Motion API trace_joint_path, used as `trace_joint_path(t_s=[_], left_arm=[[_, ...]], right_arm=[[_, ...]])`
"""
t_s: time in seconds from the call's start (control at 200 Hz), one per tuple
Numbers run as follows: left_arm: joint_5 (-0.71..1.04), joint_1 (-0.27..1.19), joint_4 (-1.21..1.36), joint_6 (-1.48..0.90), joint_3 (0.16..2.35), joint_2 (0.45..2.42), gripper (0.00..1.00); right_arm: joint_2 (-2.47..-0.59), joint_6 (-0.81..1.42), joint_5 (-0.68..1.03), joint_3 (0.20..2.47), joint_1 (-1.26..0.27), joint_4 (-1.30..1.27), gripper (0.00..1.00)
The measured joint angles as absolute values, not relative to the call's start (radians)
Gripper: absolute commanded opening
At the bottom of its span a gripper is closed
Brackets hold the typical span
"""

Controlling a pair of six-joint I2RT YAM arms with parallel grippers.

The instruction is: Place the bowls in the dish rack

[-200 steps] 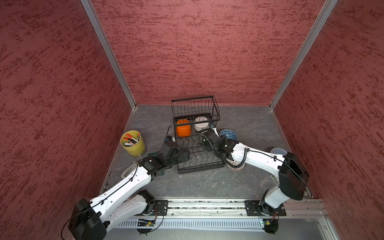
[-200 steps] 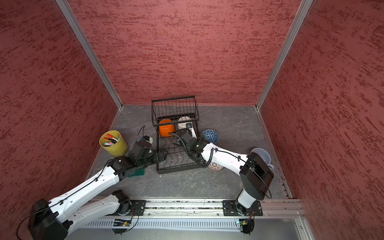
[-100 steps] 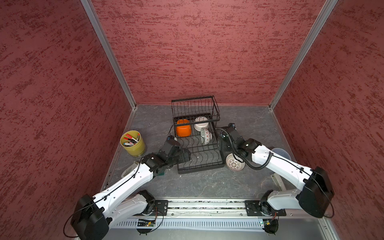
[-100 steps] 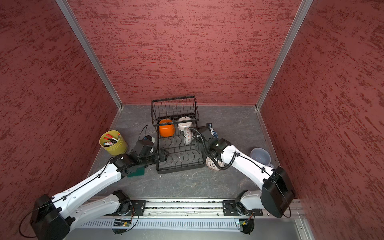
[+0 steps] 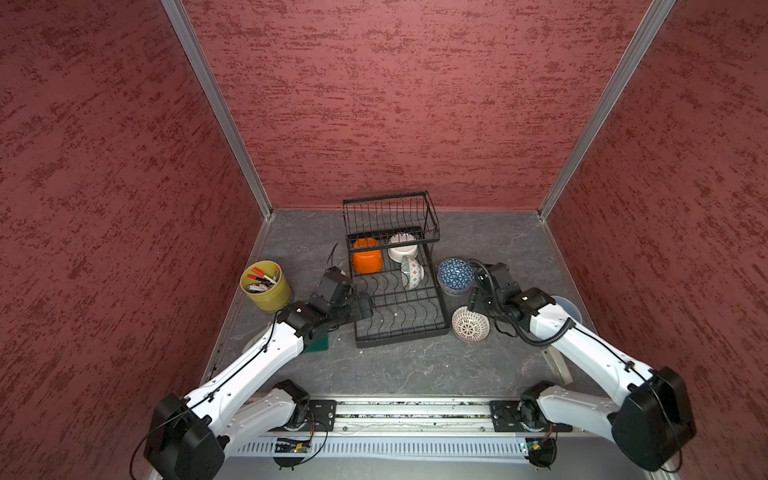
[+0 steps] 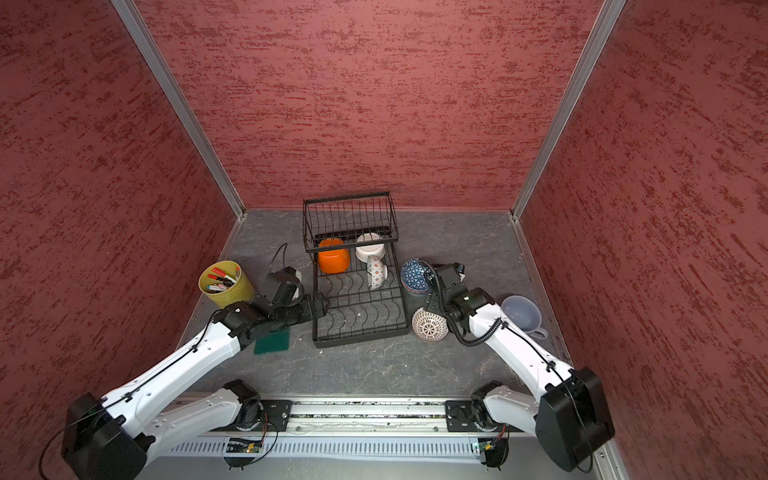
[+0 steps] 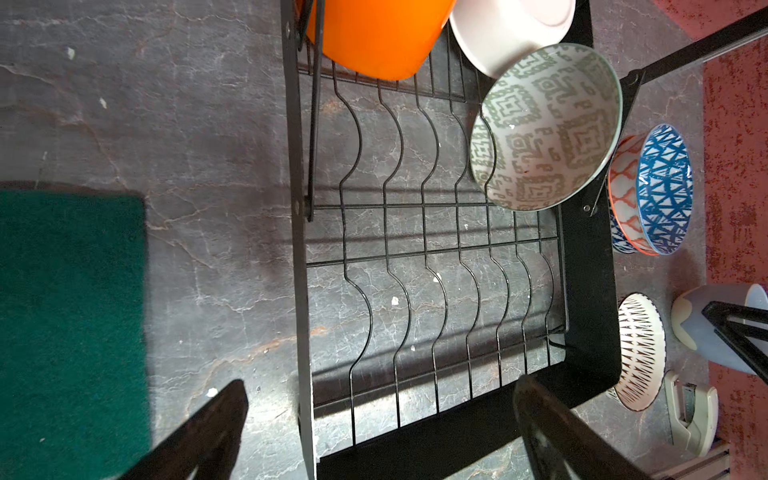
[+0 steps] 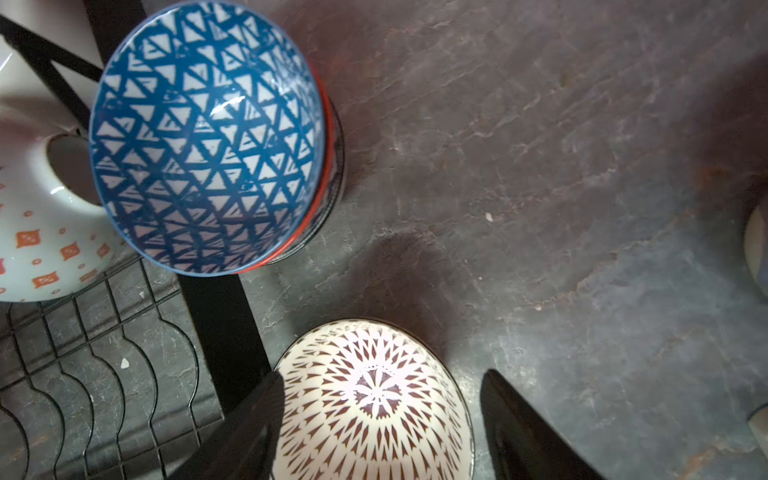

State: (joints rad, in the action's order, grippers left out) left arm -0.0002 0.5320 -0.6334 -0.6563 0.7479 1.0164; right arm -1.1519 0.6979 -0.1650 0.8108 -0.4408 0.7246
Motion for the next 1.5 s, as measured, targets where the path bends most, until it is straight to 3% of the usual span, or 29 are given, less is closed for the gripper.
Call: trace_joint_path(t_s=[0.416,0.711,1.077,1.498], left_arm=[[0.034,0.435,-0.640,-0.606,0.746,1.064,1.00],[0.054,0.415,-0.626,-0.564,0.746,1.168,0.92],[0.051,0.414,-0.603,-0.538,0.746,1.243,0.71],[0.017,0.414,-0.574,-0.532,0.746,1.299,0.55]], right_arm=[[-1.126,0.747,-0.107,0.719,-0.428,0.741,0.64],[-1.125,0.770,-0.099,0.694,-0.428,0.735,0.54],[-1.143,0.781,-0.100,0.660,-0.428,0.720,0.40],[-1.147,0.782,-0.110,0.653,-0.428,0.715,0.24]])
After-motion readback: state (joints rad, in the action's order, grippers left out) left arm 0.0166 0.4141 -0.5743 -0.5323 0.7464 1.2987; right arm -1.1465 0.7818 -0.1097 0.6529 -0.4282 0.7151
